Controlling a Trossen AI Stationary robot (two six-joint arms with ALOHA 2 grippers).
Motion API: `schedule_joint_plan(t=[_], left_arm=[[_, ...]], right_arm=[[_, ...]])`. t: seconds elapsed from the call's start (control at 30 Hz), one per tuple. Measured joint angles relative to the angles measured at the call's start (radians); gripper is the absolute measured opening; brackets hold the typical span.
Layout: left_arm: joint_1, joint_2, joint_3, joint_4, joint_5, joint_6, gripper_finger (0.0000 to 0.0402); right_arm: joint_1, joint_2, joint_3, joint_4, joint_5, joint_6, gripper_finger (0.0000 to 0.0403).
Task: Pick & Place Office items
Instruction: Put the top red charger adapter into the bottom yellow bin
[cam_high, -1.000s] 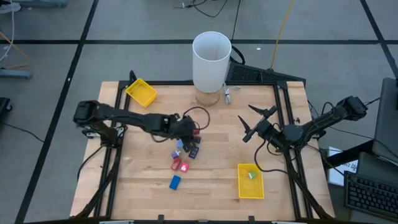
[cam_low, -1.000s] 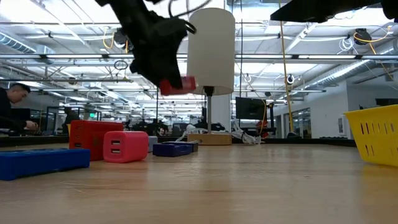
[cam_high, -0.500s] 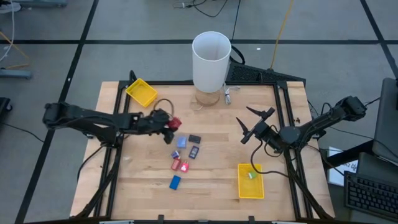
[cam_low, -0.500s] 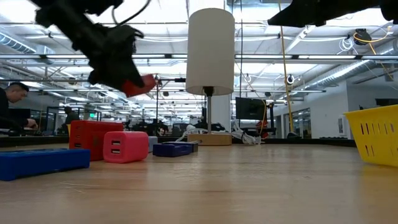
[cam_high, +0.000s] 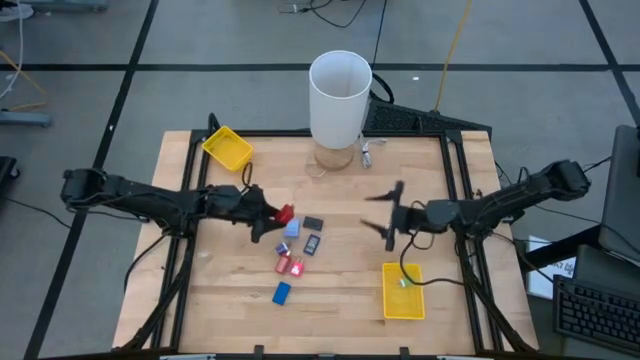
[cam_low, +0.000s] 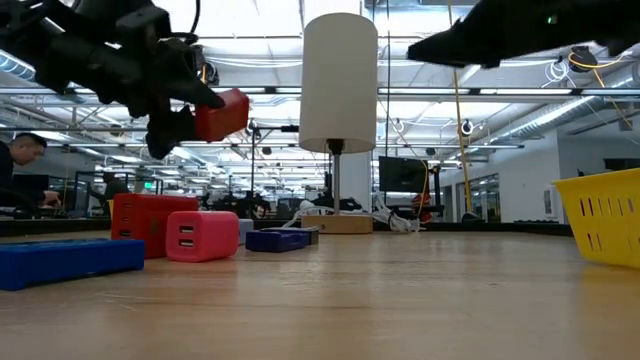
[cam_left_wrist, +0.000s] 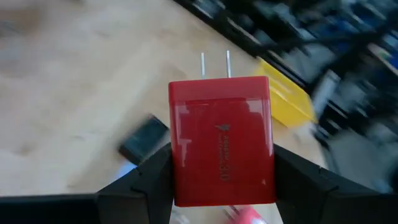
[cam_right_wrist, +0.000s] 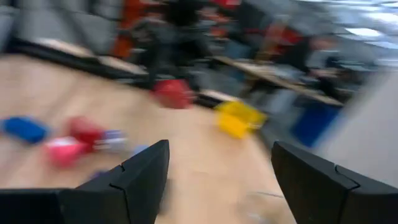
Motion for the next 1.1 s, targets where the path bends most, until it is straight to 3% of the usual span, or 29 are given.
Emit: schedule_joint_plan(t=[0.13, 0.2, 0.33, 0.53, 0.9, 1.1], left_arm=[[-0.002, 0.049, 0.002, 0.071, 0.169, 0.050, 0.0218], [-0.005, 0.082, 0.001, 0.100, 0.221, 0.073, 0.0212], [-0.010, 0.148, 0.001, 0.193, 0.275, 0.084, 0.0211], [-0.017, 0.238, 0.001, 0.319, 0.288, 0.049, 0.0226], [-0.064, 0.341, 0.065, 0.358, 0.288, 0.038, 0.0211], [-0.082, 0.378, 0.101, 0.354, 0.296, 0.089, 0.0229]], right_arm=[[-0.045, 0.134, 0.000, 0.099, -0.247, 0.036, 0.0270], [-0.056, 0.208, 0.005, 0.184, -0.304, 0.011, 0.0270], [-0.057, 0.333, 0.056, 0.292, -0.303, -0.052, 0.0270], [-0.057, 0.458, 0.164, 0.294, -0.302, -0.070, 0.0270], [-0.060, 0.565, 0.229, 0.300, -0.302, -0.100, 0.0270], [-0.062, 0.591, 0.257, 0.310, -0.302, -0.102, 0.0270]])
